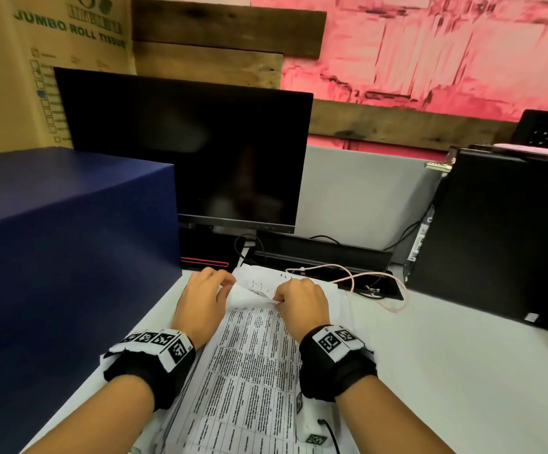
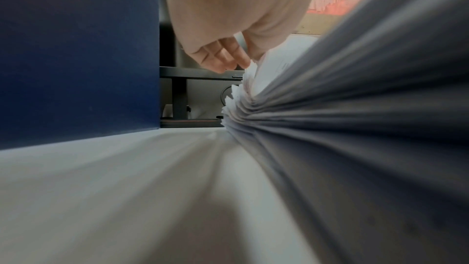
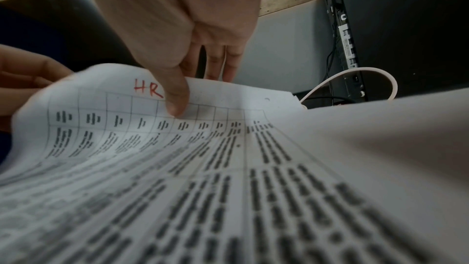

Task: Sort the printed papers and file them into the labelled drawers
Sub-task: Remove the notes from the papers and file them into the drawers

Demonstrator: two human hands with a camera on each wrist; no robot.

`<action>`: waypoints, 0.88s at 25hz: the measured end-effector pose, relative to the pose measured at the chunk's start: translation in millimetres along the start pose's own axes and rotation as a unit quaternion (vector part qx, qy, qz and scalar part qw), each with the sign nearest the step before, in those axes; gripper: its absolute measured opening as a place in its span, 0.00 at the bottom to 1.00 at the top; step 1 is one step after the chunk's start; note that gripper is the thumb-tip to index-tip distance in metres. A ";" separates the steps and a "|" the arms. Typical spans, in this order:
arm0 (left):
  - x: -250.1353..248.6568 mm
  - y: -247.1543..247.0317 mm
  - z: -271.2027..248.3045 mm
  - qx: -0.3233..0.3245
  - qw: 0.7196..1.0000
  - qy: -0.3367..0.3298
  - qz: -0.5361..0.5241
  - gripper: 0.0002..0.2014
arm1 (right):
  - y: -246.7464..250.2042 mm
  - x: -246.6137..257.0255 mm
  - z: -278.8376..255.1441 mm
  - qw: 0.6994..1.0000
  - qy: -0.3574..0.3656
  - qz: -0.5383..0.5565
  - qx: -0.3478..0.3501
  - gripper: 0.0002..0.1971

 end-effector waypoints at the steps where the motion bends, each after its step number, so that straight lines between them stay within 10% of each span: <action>1: 0.3 -1.5 0.5 0.006 1.000 0.001 -0.003 0.09 | -0.5 0.0 -0.7 1.000 0.009 -0.018 0.004 0.15; 6: 4.4 -1.4 1.8 -0.003 1.000 0.014 -0.019 0.09 | 0.7 5.3 -3.8 0.999 0.040 -0.005 0.024 0.26; 13: 7.7 -2.3 -0.1 0.001 0.999 0.026 -0.022 0.12 | -3.3 30.8 -3.7 0.995 0.064 0.076 -0.018 0.08; 22: 5.9 -0.6 0.0 -0.004 0.999 0.026 -0.034 0.07 | -7.3 32.7 -3.7 0.986 0.128 0.106 -0.020 0.13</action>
Point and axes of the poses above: each hand's wrist, its own z-axis towards the middle knuckle, its own y-axis out of the back of the hand, x = y × z, the point moved 4 cm from there along z, towards the middle knuckle, and after that the axes turned 2 degrees about -y, right-handed, at the moved point
